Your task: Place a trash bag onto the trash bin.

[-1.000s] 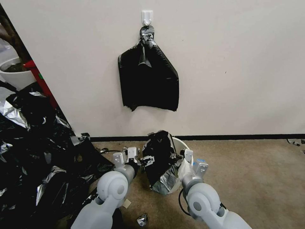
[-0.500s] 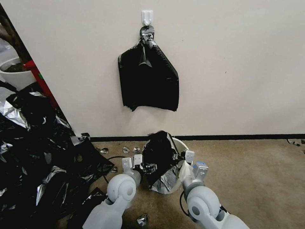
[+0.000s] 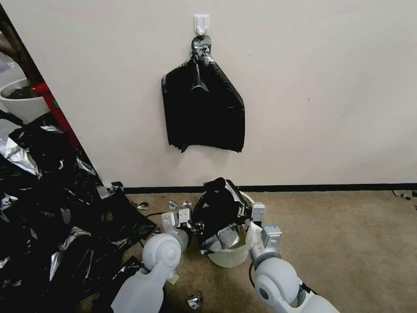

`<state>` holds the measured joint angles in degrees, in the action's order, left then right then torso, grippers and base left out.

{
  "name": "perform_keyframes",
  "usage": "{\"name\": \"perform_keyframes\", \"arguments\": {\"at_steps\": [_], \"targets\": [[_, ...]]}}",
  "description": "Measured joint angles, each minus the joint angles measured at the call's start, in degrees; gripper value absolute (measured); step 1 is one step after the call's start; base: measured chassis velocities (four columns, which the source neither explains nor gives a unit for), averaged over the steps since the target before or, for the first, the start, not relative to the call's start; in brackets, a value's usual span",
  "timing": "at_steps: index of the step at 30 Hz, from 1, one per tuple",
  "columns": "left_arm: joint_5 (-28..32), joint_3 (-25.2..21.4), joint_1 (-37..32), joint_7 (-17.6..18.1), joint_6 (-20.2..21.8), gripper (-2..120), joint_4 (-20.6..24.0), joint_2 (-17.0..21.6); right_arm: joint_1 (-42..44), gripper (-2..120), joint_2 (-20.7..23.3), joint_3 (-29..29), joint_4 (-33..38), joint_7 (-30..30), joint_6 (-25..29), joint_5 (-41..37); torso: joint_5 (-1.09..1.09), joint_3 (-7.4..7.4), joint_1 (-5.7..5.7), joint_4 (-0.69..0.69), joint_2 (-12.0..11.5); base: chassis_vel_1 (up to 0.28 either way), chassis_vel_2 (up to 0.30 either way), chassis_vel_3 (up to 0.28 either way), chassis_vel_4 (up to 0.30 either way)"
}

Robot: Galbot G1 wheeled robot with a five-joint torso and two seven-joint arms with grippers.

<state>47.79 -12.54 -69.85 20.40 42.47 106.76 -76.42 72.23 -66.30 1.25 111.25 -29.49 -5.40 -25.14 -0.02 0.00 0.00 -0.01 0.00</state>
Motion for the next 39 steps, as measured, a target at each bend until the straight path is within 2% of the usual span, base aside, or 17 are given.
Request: {"name": "perform_keyframes", "arguments": {"at_steps": [1,3,4,7,8,14,16,23,26,32,36,39], "targets": [[0.0,0.0,0.0,0.0,0.0,10,0.0,0.0,0.0,0,0.0,0.0,0.0,0.0,0.0,0.0,0.0,0.0,0.0,0.0,0.0,0.0,0.0,0.0,0.0],[-1.38,-1.04,-0.54,-3.46,0.02,3,1.63,1.19,-0.35,0,0.25,-1.38,-0.33,0.04,0.19,-0.18,0.01,0.0,0.0,0.01,0.0,0.0,0.0,0.0,0.0],[-1.38,-1.04,-0.54,-3.46,0.02,3,1.63,1.19,-0.35,0,0.25,-1.38,-0.33,0.04,0.19,-0.18,0.01,0.0,0.0,0.01,0.0,0.0,0.0,0.0,0.0],[-4.42,-2.5,-0.84,-7.54,-0.96,3,3.04,2.54,-0.66,0,1.03,-3.78,-0.45,-0.05,0.16,-3.62,0.02,0.0,0.0,0.01,0.0,0.0,0.0,0.0,0.0],[-4.42,-2.5,-0.84,-7.54,-0.96,3,3.04,2.54,-0.66,0,1.03,-3.78,-0.45,-0.05,0.16,-3.62,0.02,0.0,0.0,0.01,0.0,0.0,0.0,0.0,0.0],[-7.15,-4.25,-0.68,-12.42,-4.8,3,3.07,3.57,0.39,0,2.25,-6.11,1.05,-0.58,-0.47,-8.71,0.02,0.0,0.0,0.01,0.0,0.0,0.0,0.0,0.0],[-7.93,-5.28,-0.43,-14.83,-7.03,3,2.58,3.77,1.42,0,2.82,-7.0,2.82,-1.47,-1.45,-12.68,0.02,0.0,0.0,0.01,0.0,0.0,0.0,0.0,0.0],[-7.35,-7.48,0.64,-17.19,-11.78,3,1.79,3.86,4.74,0,4.07,-7.41,7.7,-4.11,-4.59,-22.89,0.02,0.0,0.0,0.01,0.0,0.0,0.0,0.0,0.0],[-5.89,-8.73,1.44,-19.14,-14.7,3,1.41,3.67,8.11,0,3.96,-4.86,11.0,-5.52,-7.61,-27.52,0.02,-0.01,0.0,0.0,0.0,0.0,0.0,0.0,0.0],[-4.13,-9.82,1.54,-22.19,-15.04,3,2.22,3.35,7.44,0,1.46,-3.78,9.54,-5.63,-9.6,-31.35,0.03,-0.01,0.0,0.02,0.0,0.0,0.0,0.0,0.0],[-3.04,-10.56,1.55,-21.98,-15.65,3,2.7,3.08,7.13,0,0.66,-3.87,9.09,-5.02,-9.41,-34.11,0.02,-0.01,0.0,0.02,0.0,0.0,0.0,0.0,0.0],[-2.92,-10.91,1.7,-21.29,-16.1,3,2.66,3.08,7.46,2,0.11,-3.72,9.81,-4.19,-8.38,-33.38,0.02,-0.01,0.0,0.02,0.0,0.0,0.0,0.0,0.0]]}}
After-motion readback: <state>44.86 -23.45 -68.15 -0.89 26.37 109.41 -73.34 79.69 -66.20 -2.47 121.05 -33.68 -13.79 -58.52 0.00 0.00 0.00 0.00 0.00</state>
